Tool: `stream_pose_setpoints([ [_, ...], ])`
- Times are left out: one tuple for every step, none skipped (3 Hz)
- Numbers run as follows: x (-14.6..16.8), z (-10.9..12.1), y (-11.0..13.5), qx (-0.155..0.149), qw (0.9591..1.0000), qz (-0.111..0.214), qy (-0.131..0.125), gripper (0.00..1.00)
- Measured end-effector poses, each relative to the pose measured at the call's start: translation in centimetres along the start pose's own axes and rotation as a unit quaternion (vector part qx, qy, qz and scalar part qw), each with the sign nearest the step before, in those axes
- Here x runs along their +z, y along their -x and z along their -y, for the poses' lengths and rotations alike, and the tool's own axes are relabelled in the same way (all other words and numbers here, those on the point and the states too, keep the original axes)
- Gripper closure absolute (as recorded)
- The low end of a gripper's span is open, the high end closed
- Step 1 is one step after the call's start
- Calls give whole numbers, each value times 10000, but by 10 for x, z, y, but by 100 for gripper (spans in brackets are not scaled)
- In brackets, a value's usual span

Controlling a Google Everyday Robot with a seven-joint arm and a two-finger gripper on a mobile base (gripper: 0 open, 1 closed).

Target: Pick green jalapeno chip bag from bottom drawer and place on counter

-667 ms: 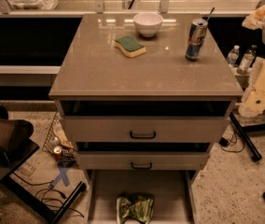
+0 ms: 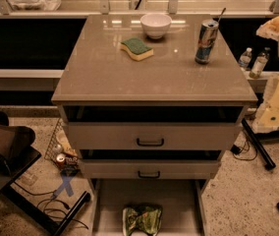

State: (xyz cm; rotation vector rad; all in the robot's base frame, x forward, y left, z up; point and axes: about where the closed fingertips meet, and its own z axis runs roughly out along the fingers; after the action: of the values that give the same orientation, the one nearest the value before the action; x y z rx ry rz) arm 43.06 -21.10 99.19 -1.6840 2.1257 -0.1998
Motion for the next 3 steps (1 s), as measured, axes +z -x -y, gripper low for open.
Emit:
stream_pose_setpoints([
  [16, -21, -8, -216, 9994, 258, -109, 0],
  [54, -40, -25, -450, 9970, 596, -189, 0],
  [91, -54, -42, -567, 9947, 832, -216, 0],
])
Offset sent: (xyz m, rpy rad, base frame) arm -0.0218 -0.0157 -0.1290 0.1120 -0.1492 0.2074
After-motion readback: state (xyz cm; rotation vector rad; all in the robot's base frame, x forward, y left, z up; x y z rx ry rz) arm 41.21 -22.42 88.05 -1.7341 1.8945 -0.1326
